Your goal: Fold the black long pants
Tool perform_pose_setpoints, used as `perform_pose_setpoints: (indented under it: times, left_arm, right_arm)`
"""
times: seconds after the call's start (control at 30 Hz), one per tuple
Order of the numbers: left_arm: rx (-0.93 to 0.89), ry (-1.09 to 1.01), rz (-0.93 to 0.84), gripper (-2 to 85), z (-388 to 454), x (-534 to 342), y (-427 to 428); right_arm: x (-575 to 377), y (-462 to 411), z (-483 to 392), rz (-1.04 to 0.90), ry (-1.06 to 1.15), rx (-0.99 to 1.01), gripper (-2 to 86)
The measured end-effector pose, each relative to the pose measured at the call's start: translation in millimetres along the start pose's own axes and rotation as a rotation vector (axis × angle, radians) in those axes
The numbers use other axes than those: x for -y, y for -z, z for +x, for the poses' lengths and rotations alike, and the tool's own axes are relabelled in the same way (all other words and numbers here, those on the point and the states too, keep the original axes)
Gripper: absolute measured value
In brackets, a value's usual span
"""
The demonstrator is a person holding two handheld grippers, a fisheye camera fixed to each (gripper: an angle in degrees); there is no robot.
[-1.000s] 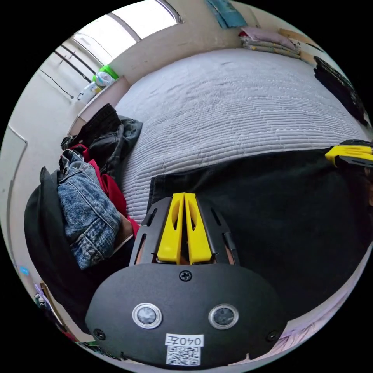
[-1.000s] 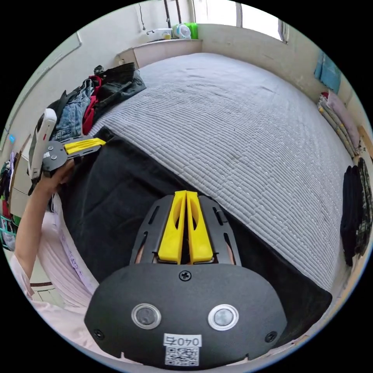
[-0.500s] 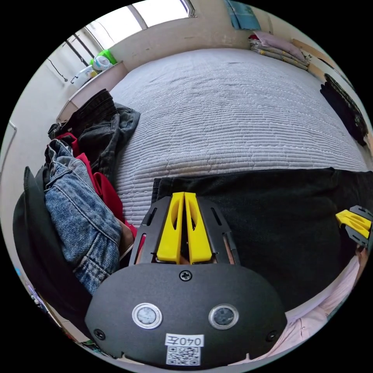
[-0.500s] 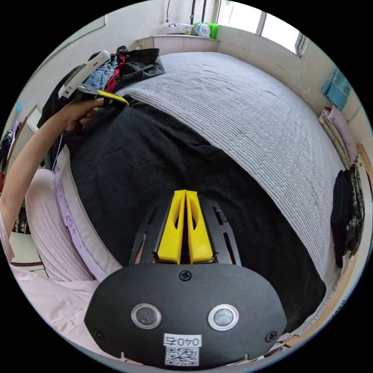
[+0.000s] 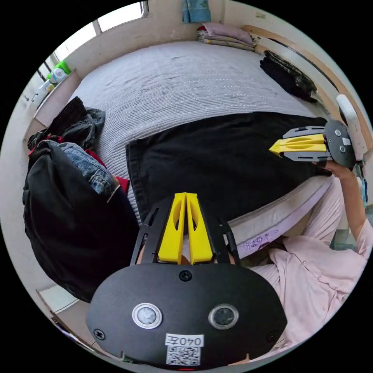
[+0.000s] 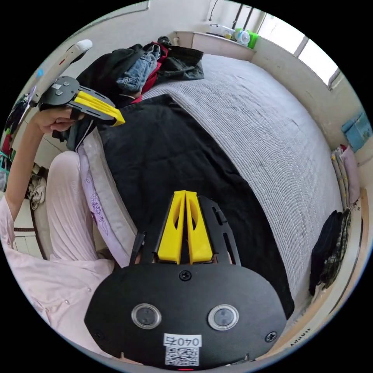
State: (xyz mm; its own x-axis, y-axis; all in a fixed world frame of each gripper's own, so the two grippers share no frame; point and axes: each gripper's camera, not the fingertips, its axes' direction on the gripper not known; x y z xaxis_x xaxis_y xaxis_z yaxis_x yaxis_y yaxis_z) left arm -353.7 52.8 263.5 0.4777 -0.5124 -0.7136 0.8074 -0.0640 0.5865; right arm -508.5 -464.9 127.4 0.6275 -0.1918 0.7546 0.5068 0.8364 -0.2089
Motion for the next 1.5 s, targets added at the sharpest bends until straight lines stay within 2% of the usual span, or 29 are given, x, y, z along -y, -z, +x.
perform_pose_setpoints:
  times: [0.07, 0.23, 0.4, 0.5, 0.57, 0.67, 0.77, 0.87, 0.93, 1.07, 1.23, 1.4, 1.5]
  left_arm:
    - [0.017, -0.007, -0.127, -0.9, 0.1, 5.2, -50.0]
    - [-0.036, -0.108, -0.188, -1.1, -8.7, 12.1, -75.0]
    - [-0.091, -0.166, -0.097, -1.0, -22.8, -19.2, -86.4]
    - [-0.123, 0.070, 0.047, -0.9, -39.0, -59.7, -68.7]
    - [-0.094, 0.263, 0.300, -0.9, -42.6, -122.4, -31.2]
    - [-0.053, 0.492, 0.471, -0.9, -40.5, -199.3, -20.7]
    - [-0.024, 0.633, 0.505, -0.7, -31.9, -243.2, -45.3]
    - [0.029, 0.704, 0.448, 0.5, -19.9, -261.4, -75.6]
    - [0.036, 0.775, 0.465, 2.9, -16.1, -276.3, -86.7]
    - [-0.107, 0.849, 0.589, 9.9, -18.1, -312.2, -103.7]
    - [-0.121, 0.899, 0.617, 10.5, -28.6, -328.4, -118.4]
    - [-0.100, 0.933, 0.553, 10.2, -41.2, -328.8, -131.3]
    - [-0.098, 0.981, 0.593, 8.9, -40.0, -347.9, -132.5]
  right_arm:
    - [19.9, -35.0, -13.8, -0.160, 0.047, 0.012, -1.0]
    - [38.0, -48.9, -42.4, -0.221, 0.136, -0.119, -1.0]
    - [35.6, -48.5, -38.5, -0.179, 0.109, -0.091, -1.0]
    - [23.8, -44.2, -18.4, -0.097, 0.049, 0.014, -1.0]
    - [14.9, -42.4, -9.3, -0.046, 0.011, 0.065, -1.0]
    - [7.7, -40.3, -7.1, -0.009, 0.002, 0.074, -0.9]
    - [12.3, -33.0, -10.6, -0.035, 0.038, 0.042, -0.7]
    - [19.5, -2.2, -9.3, 0.069, 0.055, 0.011, 0.1]
    - [32.0, 22.9, -7.5, 0.123, 0.124, 0.098, 3.1]
    - [57.2, 49.0, 0.6, 0.192, 0.200, 0.185, 6.4]
    - [98.8, 56.3, 20.3, 0.198, 0.196, 0.208, 6.8]
    - [126.2, 53.9, 32.9, 0.170, 0.193, 0.211, 6.6]
    - [142.3, 55.7, 42.2, 0.170, 0.201, 0.198, 6.6]
